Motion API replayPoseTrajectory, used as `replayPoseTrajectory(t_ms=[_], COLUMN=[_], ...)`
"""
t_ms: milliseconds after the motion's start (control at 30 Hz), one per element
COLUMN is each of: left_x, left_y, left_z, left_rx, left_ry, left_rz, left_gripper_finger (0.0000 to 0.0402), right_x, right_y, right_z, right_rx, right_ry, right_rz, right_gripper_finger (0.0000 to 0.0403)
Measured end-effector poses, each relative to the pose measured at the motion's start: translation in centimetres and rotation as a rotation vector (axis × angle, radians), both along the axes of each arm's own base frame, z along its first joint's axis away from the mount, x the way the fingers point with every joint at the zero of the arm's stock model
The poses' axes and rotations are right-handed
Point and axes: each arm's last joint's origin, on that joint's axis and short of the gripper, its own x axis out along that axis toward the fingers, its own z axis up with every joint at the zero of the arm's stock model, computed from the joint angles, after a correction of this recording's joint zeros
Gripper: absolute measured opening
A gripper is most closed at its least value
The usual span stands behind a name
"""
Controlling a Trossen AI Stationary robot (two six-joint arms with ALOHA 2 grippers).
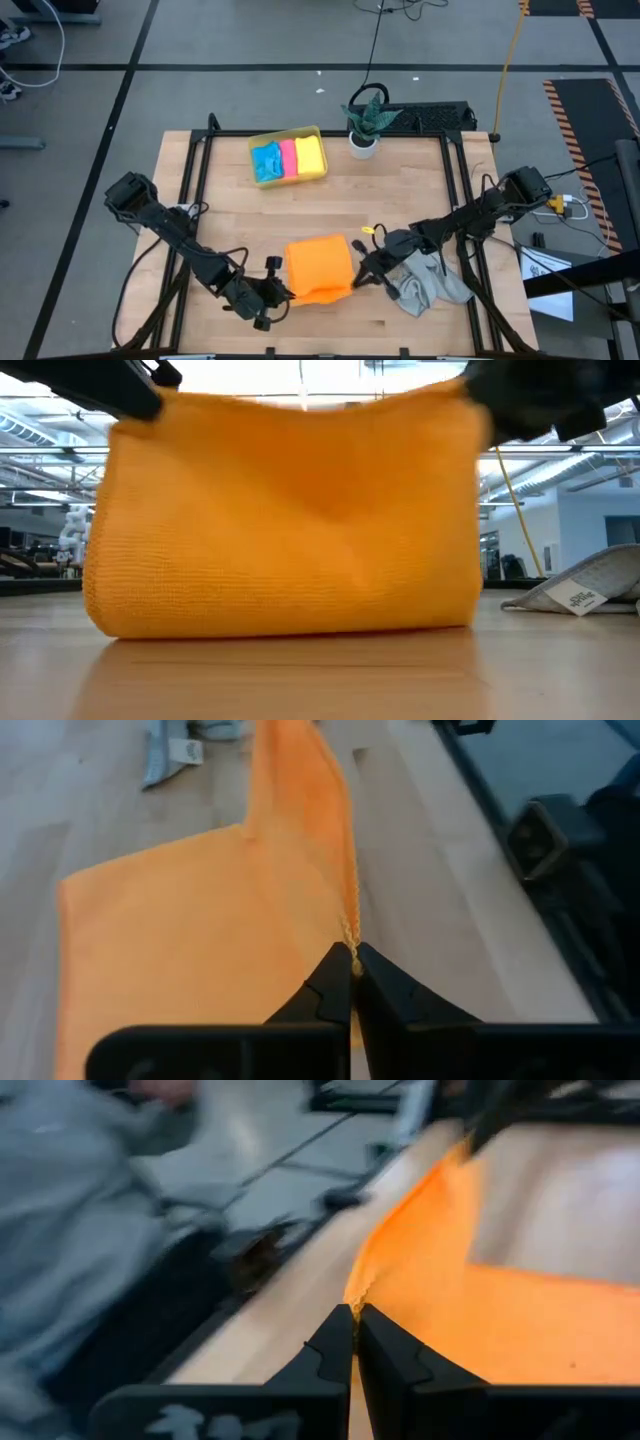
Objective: Fold microfiber towels
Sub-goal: Fold the orange microfiber cloth
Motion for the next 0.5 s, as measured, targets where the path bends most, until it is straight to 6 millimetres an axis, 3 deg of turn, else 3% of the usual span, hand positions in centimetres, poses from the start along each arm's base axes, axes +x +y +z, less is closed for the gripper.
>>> replayPoseTrajectory(t_ms=[167,500], left_x=[0.0,0.2], left_y=[-0.4,-0.4], left_z=[0.3,0.1], left_rx=[-0.069,-0.092], left_ry=[0.004,0.021], left_rz=[-0.042,-0.055], left_gripper_finger=[0.0015,0.0015], right_x=[-0.4,-1.0], right_y=[0.5,1.1], right_z=[-0.1,-0.7], right_rx=[0.058,0.055], right_ry=[0.055,0.14], right_rz=[0.147,0.172], right_gripper_finger=[0.0004,0.0004])
